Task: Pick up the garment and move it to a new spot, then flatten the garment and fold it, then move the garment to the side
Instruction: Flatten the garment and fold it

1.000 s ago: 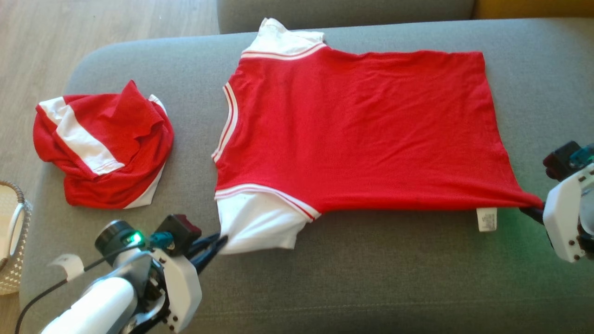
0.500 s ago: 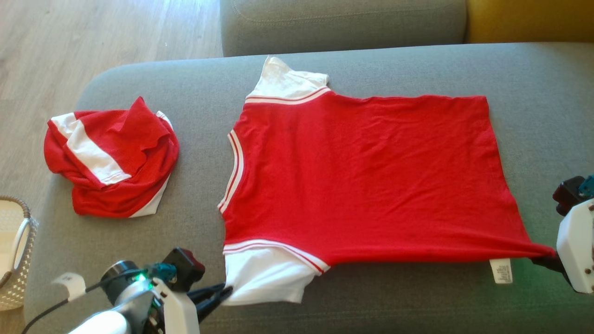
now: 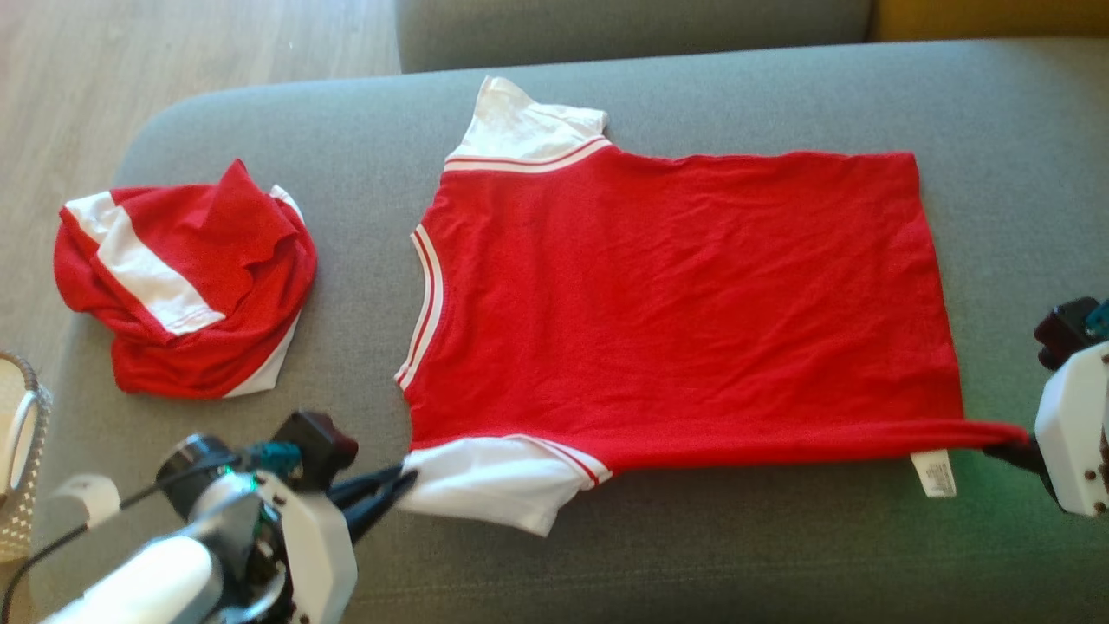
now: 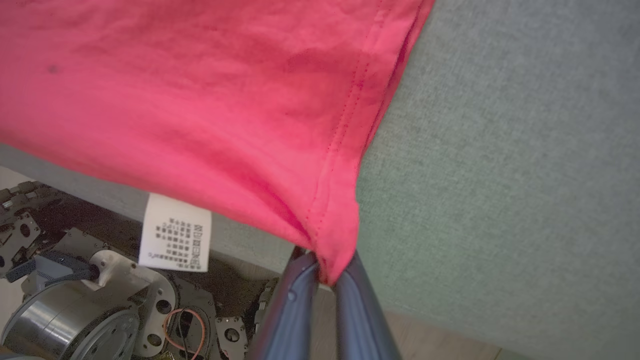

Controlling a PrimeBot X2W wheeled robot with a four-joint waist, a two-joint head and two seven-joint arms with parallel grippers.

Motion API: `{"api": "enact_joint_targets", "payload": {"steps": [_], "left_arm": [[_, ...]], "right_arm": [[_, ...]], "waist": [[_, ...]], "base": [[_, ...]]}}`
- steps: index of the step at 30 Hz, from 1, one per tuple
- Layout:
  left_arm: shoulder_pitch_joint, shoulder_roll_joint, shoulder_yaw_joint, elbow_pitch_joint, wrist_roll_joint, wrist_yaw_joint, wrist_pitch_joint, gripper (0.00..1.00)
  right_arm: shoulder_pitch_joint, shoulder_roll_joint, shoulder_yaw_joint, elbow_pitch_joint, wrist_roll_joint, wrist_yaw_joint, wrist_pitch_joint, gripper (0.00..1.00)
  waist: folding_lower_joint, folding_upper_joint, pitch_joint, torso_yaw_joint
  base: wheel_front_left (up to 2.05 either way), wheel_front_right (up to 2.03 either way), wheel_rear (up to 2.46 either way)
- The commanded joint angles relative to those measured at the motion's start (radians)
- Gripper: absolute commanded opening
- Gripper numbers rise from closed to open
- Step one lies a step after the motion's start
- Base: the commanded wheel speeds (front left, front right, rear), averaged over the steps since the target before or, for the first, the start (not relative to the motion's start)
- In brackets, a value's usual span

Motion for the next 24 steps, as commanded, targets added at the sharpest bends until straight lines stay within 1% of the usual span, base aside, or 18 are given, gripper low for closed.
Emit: {"api": "enact_joint_targets", "payload": {"steps": [1, 4, 6, 11, 12, 15, 17, 24], "left_arm": [[-0.077, 0.032, 0.062, -0.020, 0.013, 0.011, -0.014, 0.00], [-0.104, 0.025, 0.073, -0.014, 0.029, 0.019, -0.027, 0.00], [-0.133, 0.008, 0.086, 0.005, 0.042, 0.032, -0.041, 0.00], [-0.208, -0.037, 0.096, 0.058, 0.067, 0.038, -0.054, 0.00], [-0.222, -0.045, 0.099, 0.074, 0.073, 0.043, -0.054, 0.00], [-0.261, -0.074, 0.113, 0.129, 0.094, 0.084, -0.052, 0.00], [-0.292, -0.100, 0.114, 0.175, 0.103, 0.098, -0.051, 0.00], [-0.354, -0.151, 0.107, 0.268, 0.110, 0.084, -0.070, 0.00]], "right_arm": [[-0.022, -0.027, -0.025, 0.000, -0.018, 0.000, -0.020, 0.00], [-0.038, -0.017, -0.045, 0.008, -0.028, 0.000, -0.042, 0.00], [-0.050, -0.006, -0.066, 0.023, -0.034, 0.000, -0.066, 0.00], [-0.087, 0.027, -0.093, 0.058, -0.056, 0.000, -0.090, 0.00], [-0.096, 0.035, -0.098, 0.065, -0.061, 0.000, -0.095, 0.00], [-0.115, 0.058, -0.107, 0.083, -0.073, 0.000, -0.112, 0.00], [-0.133, 0.076, -0.111, 0.097, -0.085, 0.000, -0.126, 0.00], [-0.160, 0.108, -0.114, 0.116, -0.090, 0.000, -0.167, 0.00]], "waist": [[0.0001, 0.0000, 0.016, -0.002], [0.0001, 0.0000, 0.030, 0.000], [0.0001, 0.0000, 0.042, 0.003], [0.0001, 0.0000, 0.082, -0.002], [0.0001, 0.0000, 0.091, -0.004], [0.0001, 0.0000, 0.113, -0.009], [0.0001, 0.0000, 0.138, -0.015], [0.0001, 0.0000, 0.183, -0.026]], "base": [[0.00, 0.00, 0.00], [0.00, 0.00, 0.00], [0.00, 0.00, 0.00], [0.00, 0.00, 0.00], [0.00, 0.00, 0.00], [0.00, 0.00, 0.00], [0.00, 0.00, 0.00], [0.00, 0.00, 0.00]]}}
